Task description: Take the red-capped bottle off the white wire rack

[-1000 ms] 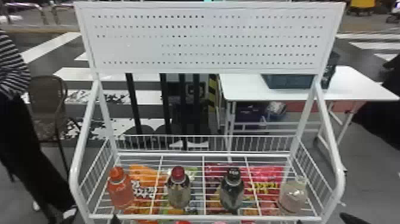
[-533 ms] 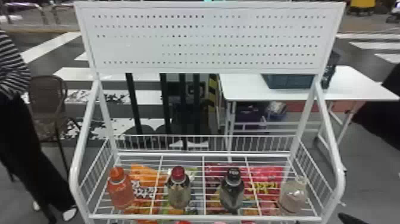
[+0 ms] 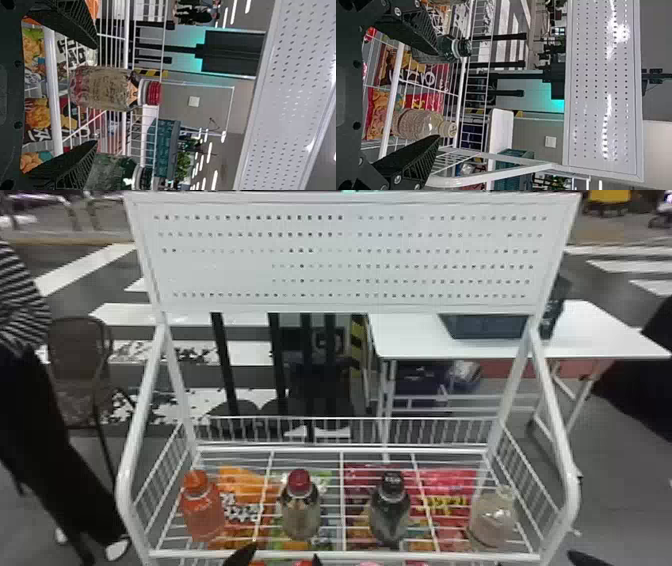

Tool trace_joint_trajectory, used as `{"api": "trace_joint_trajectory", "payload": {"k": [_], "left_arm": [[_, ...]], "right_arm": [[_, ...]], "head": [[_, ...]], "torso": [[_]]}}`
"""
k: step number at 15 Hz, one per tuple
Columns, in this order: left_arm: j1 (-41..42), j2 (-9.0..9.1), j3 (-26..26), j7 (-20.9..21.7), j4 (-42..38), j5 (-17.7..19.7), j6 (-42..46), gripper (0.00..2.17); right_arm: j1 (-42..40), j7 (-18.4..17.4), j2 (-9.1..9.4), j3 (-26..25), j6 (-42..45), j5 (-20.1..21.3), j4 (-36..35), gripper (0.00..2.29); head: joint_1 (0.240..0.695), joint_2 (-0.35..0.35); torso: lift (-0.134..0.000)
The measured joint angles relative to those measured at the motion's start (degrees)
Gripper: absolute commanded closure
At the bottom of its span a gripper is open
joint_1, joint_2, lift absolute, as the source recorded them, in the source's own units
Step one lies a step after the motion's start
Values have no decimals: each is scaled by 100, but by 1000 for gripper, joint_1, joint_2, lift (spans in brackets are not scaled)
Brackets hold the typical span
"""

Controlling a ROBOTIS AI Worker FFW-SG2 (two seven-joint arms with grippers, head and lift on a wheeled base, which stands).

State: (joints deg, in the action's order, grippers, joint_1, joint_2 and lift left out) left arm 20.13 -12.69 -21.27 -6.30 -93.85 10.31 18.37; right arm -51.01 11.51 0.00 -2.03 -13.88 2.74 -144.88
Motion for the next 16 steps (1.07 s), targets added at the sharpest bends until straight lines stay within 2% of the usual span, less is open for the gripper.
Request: {"api": "trace_joint_trajectory", "payload": {"k": [6,16], "left_arm": [[-655,98,-1,-41,326,28,-753,-2],[-1740,312,-139,-41,1389,187,-912,-2]], "right_arm": [[15,0,0,-5,-122,34,-31,147],[58,1,0,-73,-339,39,-26,147]], "head": [[499,0],[499,0]], "torso": [[0],[0]]}}
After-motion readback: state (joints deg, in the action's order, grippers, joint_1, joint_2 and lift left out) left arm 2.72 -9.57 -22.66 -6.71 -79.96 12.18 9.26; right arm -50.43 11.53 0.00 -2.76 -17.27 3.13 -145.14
